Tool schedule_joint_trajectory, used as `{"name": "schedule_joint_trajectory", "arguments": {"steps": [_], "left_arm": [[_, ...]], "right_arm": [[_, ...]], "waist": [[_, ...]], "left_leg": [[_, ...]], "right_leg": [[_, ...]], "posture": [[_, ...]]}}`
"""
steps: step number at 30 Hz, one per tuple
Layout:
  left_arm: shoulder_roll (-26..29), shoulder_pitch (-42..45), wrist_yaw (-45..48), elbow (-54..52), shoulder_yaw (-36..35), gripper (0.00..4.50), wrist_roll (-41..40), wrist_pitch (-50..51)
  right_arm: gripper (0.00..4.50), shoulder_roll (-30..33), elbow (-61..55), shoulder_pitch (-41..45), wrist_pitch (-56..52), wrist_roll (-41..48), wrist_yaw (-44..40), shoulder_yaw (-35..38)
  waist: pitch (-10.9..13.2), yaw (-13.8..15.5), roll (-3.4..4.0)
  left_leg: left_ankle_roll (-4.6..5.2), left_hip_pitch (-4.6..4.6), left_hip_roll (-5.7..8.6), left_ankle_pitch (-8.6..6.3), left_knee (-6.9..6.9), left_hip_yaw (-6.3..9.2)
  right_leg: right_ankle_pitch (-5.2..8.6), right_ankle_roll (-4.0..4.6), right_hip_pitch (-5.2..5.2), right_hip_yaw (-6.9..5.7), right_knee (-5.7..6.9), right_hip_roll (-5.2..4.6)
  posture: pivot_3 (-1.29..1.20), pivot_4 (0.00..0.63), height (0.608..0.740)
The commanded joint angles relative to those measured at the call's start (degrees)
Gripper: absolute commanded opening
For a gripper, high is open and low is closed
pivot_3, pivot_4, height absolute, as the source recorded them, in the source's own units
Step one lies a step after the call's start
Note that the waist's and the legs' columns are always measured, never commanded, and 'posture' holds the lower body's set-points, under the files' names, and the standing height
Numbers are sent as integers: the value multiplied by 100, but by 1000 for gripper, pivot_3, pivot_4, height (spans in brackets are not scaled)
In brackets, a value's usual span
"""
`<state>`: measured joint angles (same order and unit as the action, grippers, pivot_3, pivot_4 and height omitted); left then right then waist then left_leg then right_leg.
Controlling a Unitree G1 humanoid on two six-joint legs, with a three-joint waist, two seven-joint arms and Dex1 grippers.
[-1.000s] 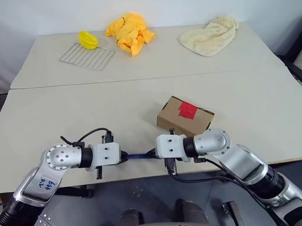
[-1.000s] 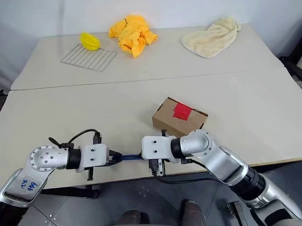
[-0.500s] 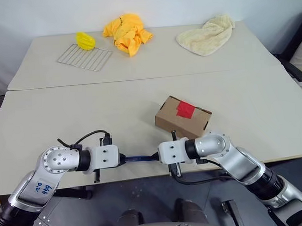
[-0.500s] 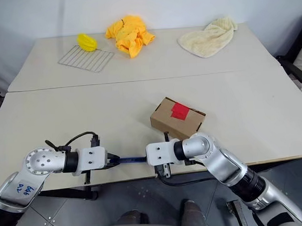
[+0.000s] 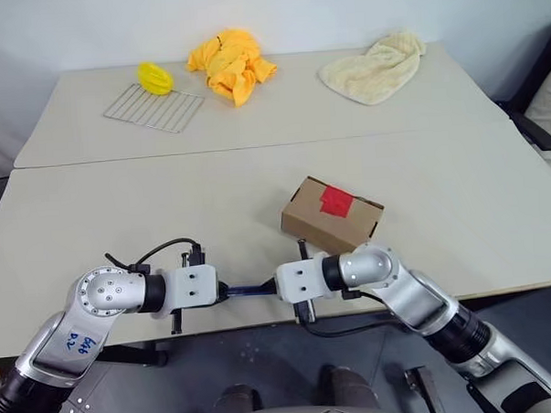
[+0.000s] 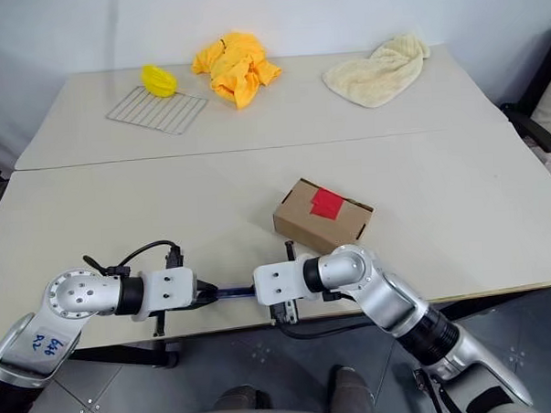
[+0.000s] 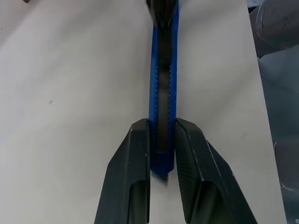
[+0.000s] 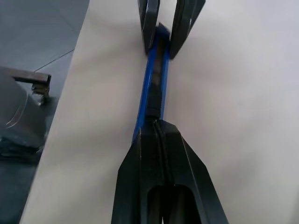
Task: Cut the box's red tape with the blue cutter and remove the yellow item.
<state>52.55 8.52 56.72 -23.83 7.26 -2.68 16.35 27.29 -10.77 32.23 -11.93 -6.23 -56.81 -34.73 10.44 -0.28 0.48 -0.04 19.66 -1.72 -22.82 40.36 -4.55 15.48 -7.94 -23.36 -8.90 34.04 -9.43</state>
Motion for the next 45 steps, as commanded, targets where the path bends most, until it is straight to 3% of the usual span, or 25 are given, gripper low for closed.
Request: {"name": "schedule_joint_trajectory", "arguments": {"steps": [1,10,16,19,24,27,33,39,45], "left_arm": [[8,-11,138,-65,183,435,29,-10],[-39,4,148,0,224,435,75,29],[-64,13,122,98,236,435,107,13],[-159,8,-26,199,109,435,86,-62],[-471,-2,-559,771,-496,435,34,-732],[-663,38,-812,1174,-792,435,-7,-1491],[-1216,367,-1234,1916,-1077,435,-125,-3046],[-1709,929,-1605,2273,-1020,435,-45,-4030],[-1843,1200,-1979,2481,-989,435,317,-4540]], "right_arm": [[42,-194,425,15,39,-255,-19,-251],[42,-788,920,309,229,-403,-42,-386],[42,-815,962,429,226,-376,-122,-232],[42,-645,546,417,-114,-99,-212,176],[42,-162,-688,373,-1833,1166,-616,1379],[576,349,-1105,504,-3162,1782,-761,1951],[2511,442,-884,1262,-4486,2556,-395,2711],[4470,244,-197,2173,-5373,3111,-86,2898],[4470,-97,631,2822,-6130,3420,366,3084]], "waist": [[0,-1,1],[-1,-11,2],[-2,-17,2],[-1,10,2],[0,36,3],[0,25,3],[0,-4,4],[0,2,3],[0,-50,4]], "left_leg": [[0,-1,0,0,0,-1],[-1,-18,-1,0,0,-9],[-1,-26,-1,0,-1,-17],[-1,-26,-1,0,-1,-18],[0,-11,-1,0,8,-12],[0,-7,-4,0,8,-9],[1,4,-4,0,5,-14],[0,14,-3,0,9,-9],[0,22,-3,0,11,-6]], "right_leg": [[0,0,0,0,1,0],[4,7,2,9,14,0],[4,8,2,17,20,0],[5,9,2,19,22,0],[4,9,-2,16,20,-1],[5,10,-7,11,23,0],[4,11,-23,14,23,0],[3,10,-25,4,23,-1],[3,10,-28,-6,21,-1]], "posture": [[0,150,740],[0,150,740],[0,150,740],[0,150,740],[0,150,740],[0,150,740],[0,150,740],[0,150,740],[0,150,740]]}}
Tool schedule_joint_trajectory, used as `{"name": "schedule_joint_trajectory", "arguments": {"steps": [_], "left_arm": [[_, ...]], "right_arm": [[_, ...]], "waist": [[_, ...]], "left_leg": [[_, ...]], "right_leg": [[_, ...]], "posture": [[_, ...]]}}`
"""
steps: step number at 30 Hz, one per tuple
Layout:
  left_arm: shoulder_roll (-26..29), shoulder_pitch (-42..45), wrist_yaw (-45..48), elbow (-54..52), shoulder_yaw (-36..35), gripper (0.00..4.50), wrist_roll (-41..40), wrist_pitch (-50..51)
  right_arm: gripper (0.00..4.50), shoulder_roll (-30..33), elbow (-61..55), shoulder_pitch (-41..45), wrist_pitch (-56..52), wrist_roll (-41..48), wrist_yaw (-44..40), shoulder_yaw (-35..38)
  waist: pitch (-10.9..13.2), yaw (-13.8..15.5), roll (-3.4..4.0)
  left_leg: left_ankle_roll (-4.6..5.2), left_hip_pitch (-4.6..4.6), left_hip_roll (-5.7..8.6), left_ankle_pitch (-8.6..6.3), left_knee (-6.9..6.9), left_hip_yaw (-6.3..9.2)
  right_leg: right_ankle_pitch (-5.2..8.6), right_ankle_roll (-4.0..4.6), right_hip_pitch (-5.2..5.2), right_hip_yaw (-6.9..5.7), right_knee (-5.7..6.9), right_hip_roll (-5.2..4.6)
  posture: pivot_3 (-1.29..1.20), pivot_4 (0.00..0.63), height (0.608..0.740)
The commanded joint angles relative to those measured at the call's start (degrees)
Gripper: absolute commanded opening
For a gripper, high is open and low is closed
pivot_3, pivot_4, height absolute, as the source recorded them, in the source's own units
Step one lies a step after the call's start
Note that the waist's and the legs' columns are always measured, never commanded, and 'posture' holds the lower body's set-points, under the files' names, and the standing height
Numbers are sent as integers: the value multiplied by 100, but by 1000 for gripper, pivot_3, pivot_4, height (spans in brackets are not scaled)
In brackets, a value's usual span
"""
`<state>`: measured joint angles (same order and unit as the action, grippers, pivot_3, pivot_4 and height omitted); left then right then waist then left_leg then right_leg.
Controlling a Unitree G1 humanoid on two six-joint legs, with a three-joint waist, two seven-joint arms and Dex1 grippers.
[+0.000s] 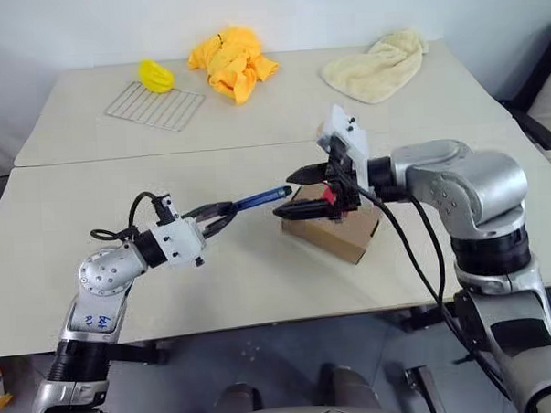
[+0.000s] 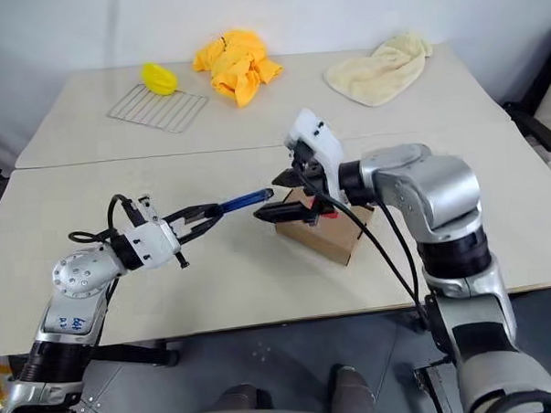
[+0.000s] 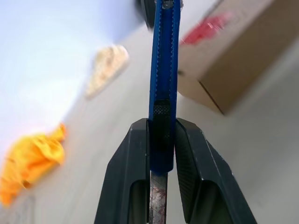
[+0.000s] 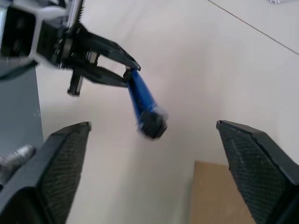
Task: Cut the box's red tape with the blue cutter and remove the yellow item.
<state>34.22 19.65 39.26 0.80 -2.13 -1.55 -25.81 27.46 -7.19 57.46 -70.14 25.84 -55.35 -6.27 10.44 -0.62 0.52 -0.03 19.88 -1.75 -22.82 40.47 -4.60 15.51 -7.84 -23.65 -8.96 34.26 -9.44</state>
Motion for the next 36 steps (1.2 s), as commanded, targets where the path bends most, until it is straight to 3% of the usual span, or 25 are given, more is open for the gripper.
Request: {"name": "schedule_joint_trajectory", "arguments": {"steps": [1,18,31,36], "left_arm": [[-7,99,-266,39,-42,435,236,-373],[-71,305,-588,175,94,435,455,-494],[-75,245,-542,52,87,435,366,-226],[-211,357,-615,51,40,435,255,372]], "right_arm": [[4470,-155,363,362,-345,259,255,268],[4470,-353,1285,874,-344,592,300,-67],[145,-166,1212,818,77,558,22,-305],[149,-147,1060,769,52,705,63,-222]], "waist": [[0,-36,0],[0,-117,0],[0,-112,0],[0,-113,0]], "left_leg": [[0,0,0,0,0,0],[0,25,0,0,0,12],[0,25,0,0,1,13],[0,28,0,0,5,16]], "right_leg": [[0,0,0,-1,0,0],[-1,-2,-11,-15,-7,0],[-1,-2,-11,-15,-8,0],[-1,-3,-11,-17,-8,0]], "posture": [[0,150,740],[0,150,740],[0,150,740],[0,150,740]]}}
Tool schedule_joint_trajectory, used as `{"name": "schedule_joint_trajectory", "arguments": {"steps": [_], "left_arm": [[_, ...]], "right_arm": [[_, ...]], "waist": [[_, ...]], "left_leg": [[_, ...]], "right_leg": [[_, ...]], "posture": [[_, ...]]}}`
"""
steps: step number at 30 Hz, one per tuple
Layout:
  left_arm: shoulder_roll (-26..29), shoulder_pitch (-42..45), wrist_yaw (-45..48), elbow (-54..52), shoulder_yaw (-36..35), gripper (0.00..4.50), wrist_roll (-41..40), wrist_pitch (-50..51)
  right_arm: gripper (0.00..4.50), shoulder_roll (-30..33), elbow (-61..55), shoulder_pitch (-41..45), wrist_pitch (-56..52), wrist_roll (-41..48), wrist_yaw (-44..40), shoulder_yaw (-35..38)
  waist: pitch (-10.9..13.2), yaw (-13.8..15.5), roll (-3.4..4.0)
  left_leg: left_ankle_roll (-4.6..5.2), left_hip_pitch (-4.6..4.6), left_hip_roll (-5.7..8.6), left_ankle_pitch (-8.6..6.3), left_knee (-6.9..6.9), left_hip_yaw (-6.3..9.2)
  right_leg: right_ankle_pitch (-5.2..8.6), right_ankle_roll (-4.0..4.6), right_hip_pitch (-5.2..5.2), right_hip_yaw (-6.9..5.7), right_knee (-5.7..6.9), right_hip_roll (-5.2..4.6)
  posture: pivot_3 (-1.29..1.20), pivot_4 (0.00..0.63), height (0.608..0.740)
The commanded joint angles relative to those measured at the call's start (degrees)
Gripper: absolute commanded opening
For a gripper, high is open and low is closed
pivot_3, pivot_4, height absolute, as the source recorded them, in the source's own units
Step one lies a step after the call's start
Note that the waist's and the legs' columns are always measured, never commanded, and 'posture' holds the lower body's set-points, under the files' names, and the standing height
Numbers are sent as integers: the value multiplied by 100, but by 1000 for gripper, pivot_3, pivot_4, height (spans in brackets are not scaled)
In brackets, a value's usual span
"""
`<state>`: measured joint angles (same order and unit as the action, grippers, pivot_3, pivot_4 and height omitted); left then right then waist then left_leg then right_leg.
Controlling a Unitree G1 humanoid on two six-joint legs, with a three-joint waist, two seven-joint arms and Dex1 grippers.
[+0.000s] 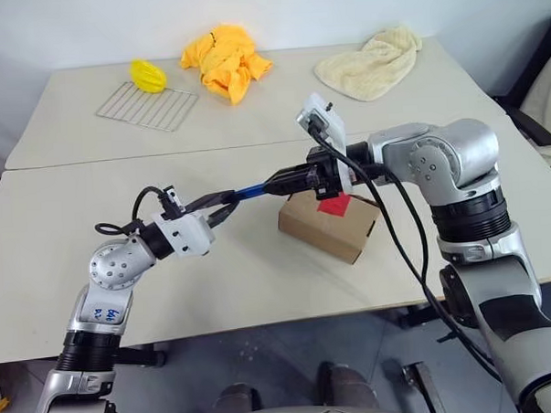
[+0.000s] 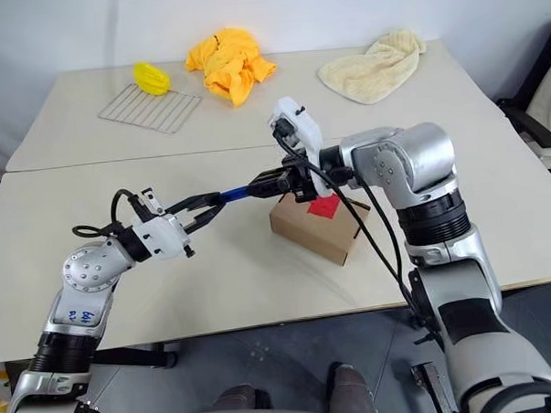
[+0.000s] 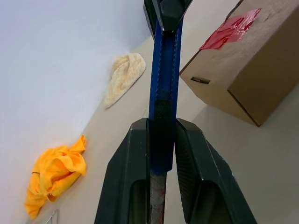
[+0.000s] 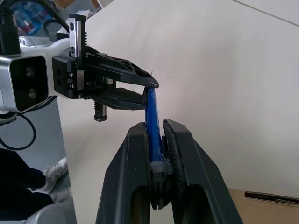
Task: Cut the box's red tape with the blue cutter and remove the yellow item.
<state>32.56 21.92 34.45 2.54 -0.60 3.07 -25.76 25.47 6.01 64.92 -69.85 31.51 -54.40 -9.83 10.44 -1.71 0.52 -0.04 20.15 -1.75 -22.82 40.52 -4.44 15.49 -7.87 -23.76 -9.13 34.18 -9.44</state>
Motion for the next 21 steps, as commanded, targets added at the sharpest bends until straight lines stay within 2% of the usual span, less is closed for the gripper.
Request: {"name": "schedule_joint_trajectory", "arguments": {"steps": [1,2,5,9,13,18,21], "left_arm": [[-93,173,-150,-126,-160,435,-316,655],[-121,196,-159,-137,-193,1155,-396,857],[-139,197,-178,-232,-272,2005,-553,1369],[-45,62,-42,-380,-659,3287,-1162,2029],[368,-488,512,-788,-1083,4478,-1997,3115],[503,-849,847,-1483,-1006,4500,-2649,4094],[424,-650,746,-1692,-736,4500,-2717,4670]], "right_arm": [[149,51,-272,27,21,151,14,194],[149,49,-281,29,19,160,50,232],[149,81,-289,28,41,161,133,321],[149,348,-221,50,200,76,258,581],[149,970,-84,2,423,-52,391,1039],[149,1406,-144,-213,422,13,526,1419],[149,1632,-318,-433,357,30,592,1580]], "waist": [[0,-4,0],[0,-1,0],[0,-7,0],[0,-5,0],[0,-1,0],[0,20,-1],[0,28,-1]], "left_leg": [[0,0,0,0,0,0],[0,0,0,0,0,0],[0,1,0,0,3,1],[0,2,0,0,3,1],[0,3,0,0,2,4],[0,6,0,0,1,3],[0,6,0,0,2,3]], "right_leg": [[0,0,0,0,0,0],[0,0,0,0,0,0],[0,0,0,0,1,0],[0,0,-1,0,0,0],[0,0,-1,0,-1,0],[0,0,0,1,-8,-1],[0,0,0,2,-7,-1]], "posture": [[0,150,740],[0,150,740],[0,150,740],[0,150,740],[0,150,740],[0,150,740],[0,150,740]]}}
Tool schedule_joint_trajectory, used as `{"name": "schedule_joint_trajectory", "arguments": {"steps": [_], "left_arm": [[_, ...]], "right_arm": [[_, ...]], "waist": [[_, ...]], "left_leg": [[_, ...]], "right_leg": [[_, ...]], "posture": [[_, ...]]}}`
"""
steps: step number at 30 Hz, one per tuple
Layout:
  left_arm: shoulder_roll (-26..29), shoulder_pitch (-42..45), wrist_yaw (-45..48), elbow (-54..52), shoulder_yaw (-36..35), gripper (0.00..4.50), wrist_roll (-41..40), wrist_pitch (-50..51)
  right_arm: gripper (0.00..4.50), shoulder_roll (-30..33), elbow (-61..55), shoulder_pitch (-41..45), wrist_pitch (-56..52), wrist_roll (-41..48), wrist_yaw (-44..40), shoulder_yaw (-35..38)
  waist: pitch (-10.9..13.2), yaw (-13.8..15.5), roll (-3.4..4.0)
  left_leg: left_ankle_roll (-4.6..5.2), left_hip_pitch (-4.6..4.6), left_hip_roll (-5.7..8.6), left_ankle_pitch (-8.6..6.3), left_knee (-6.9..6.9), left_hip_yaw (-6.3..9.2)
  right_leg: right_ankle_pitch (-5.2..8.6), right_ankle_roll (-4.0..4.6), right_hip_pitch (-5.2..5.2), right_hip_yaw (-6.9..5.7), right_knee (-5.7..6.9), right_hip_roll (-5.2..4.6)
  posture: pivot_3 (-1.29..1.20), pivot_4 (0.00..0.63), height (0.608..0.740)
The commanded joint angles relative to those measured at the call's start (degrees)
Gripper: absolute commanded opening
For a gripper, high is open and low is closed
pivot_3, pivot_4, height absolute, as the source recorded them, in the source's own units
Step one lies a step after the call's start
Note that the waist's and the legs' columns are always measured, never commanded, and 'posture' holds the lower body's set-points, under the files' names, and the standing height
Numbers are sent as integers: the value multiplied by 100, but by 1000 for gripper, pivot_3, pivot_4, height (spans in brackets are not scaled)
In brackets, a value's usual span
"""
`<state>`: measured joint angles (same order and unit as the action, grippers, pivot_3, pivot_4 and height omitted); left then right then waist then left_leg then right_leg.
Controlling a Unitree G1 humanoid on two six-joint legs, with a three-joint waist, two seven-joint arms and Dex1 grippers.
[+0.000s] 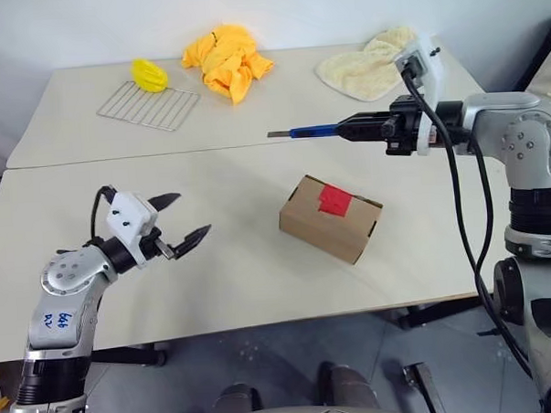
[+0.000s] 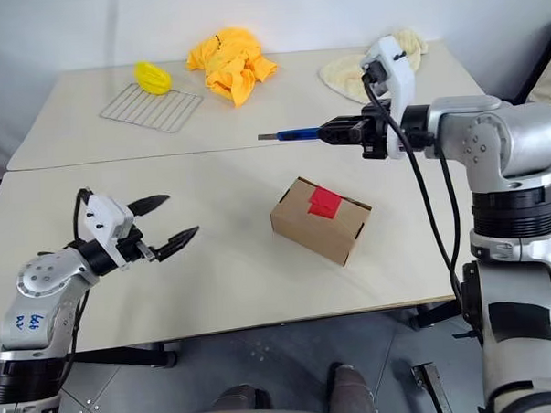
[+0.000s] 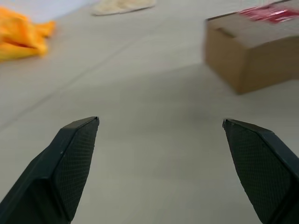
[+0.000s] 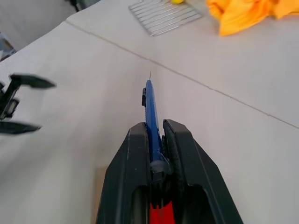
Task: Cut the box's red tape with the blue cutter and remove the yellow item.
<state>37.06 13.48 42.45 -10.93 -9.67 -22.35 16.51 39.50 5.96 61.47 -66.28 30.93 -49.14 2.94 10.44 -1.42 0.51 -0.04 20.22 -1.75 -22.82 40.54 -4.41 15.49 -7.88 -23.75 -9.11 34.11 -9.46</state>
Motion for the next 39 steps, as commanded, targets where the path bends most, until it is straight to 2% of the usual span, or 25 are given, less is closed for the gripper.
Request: {"name": "schedule_joint_trajectory", "arguments": {"steps": [1,5,15,21,25,33,39], "left_arm": [[-154,386,-110,-381,289,4317,-243,588],[-644,1077,-303,-426,683,3284,-366,1090],[-1468,2301,-706,166,1749,79,67,2024],[-1642,2818,-726,437,2176,0,323,2528],[-1996,3228,-764,764,2252,0,366,2612],[-1944,3263,-573,962,2367,0,529,2797],[-1930,3351,-474,1113,2398,0,586,2912]], "right_arm": [[149,320,-383,-188,-32,94,113,387],[149,574,-720,-533,-137,199,193,628],[149,760,-1576,-1021,-481,506,551,960],[149,986,-1959,-1336,-589,559,666,912],[149,1182,-2051,-1507,-570,602,622,917],[149,1284,-2329,-1456,-854,901,690,1070],[149,1592,-2533,-1633,-1040,1151,642,1286]], "waist": [[0,9,0],[0,70,1],[0,133,0],[1,209,-1],[2,271,-2],[2,273,-2],[2,297,-2]], "left_leg": [[0,-1,0,0,0,-2],[0,3,1,0,10,-3],[0,0,1,0,12,-7],[2,13,3,-1,35,-4],[2,14,3,-1,39,-3],[3,16,3,-1,42,-2],[4,20,4,-2,46,1]], "right_leg": [[0,0,0,2,0,0],[-1,-1,0,3,1,0],[-1,-1,0,5,2,1],[-4,-7,1,5,2,0],[-4,-7,1,3,2,0],[-7,-7,0,3,2,0],[-7,-7,1,2,1,0]], "posture": [[0,150,740],[0,150,740],[0,150,740],[0,150,740],[0,150,740],[0,150,740],[0,150,740]]}}
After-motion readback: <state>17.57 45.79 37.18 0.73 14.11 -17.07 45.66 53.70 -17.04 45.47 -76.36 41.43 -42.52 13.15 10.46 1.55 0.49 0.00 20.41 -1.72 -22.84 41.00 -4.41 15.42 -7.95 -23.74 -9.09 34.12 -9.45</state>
